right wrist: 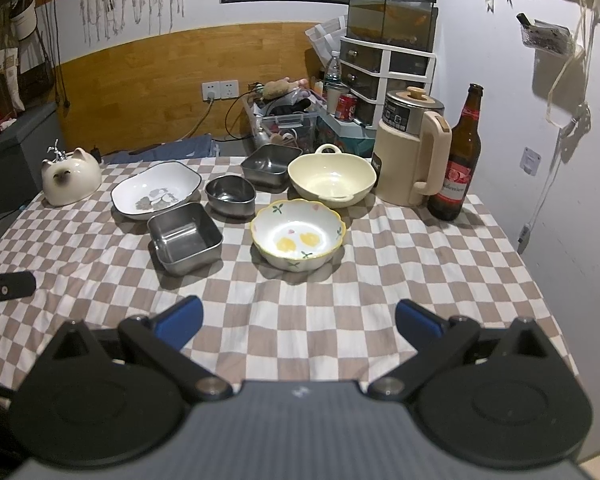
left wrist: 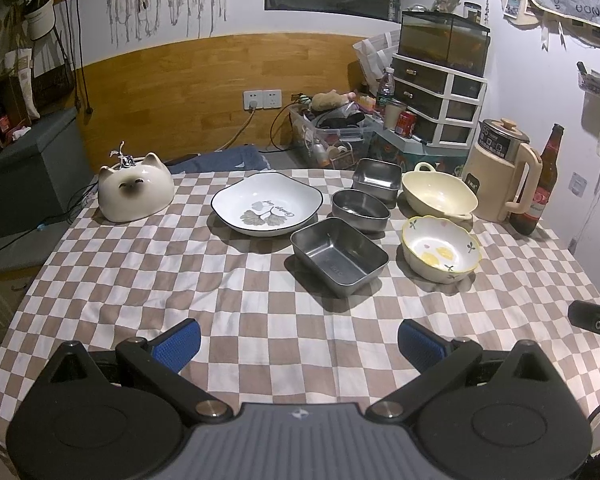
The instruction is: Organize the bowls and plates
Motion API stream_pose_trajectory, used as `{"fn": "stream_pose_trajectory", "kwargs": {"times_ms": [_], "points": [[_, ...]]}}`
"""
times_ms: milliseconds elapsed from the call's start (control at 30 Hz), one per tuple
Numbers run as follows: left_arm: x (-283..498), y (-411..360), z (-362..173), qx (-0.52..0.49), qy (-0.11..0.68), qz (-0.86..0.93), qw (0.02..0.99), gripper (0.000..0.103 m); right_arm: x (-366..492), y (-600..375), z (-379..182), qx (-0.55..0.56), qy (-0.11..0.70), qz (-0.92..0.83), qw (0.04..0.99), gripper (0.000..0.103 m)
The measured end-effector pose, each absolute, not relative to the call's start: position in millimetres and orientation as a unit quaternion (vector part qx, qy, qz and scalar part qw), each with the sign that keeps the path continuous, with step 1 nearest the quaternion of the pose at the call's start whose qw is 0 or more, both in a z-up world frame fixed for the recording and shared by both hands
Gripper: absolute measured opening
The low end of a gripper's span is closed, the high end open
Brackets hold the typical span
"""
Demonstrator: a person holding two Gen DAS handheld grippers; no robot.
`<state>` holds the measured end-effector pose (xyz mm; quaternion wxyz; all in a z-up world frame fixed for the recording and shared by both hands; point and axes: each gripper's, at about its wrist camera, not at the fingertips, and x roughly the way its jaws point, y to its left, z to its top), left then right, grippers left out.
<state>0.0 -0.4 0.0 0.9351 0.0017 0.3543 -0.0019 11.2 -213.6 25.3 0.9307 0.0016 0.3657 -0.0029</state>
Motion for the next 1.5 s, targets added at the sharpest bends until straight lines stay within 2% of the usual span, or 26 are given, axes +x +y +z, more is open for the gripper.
{"fn": "stream_pose_trajectory", "kwargs": {"times_ms": [1500], "points": [[-3,-10,0,-0.001,0.354,-0.002,0.935,0.103,13,-210,26,-0.003,0.367,0.001,0.930,0.103]]}}
